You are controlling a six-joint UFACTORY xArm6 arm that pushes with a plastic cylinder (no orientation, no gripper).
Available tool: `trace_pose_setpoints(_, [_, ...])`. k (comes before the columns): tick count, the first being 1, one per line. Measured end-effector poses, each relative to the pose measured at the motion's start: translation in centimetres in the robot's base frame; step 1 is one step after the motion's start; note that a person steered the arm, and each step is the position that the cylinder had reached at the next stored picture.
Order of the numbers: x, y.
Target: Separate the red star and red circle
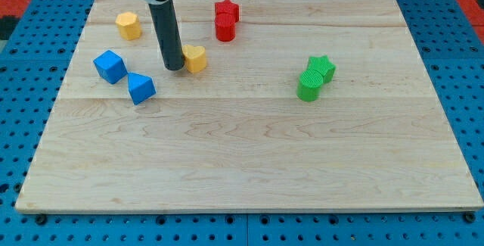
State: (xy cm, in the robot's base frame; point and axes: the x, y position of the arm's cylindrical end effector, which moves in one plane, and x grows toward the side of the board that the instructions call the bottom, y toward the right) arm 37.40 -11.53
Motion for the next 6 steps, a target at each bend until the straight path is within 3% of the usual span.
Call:
trace_pose_setpoints(1, [-2.5, 0.0])
trace_pose_setpoints(3, [-2.8, 4.3])
trace_pose_setpoints(5, [-11.3, 3.1])
trace_pose_setpoints(6, [-11.1, 12.7])
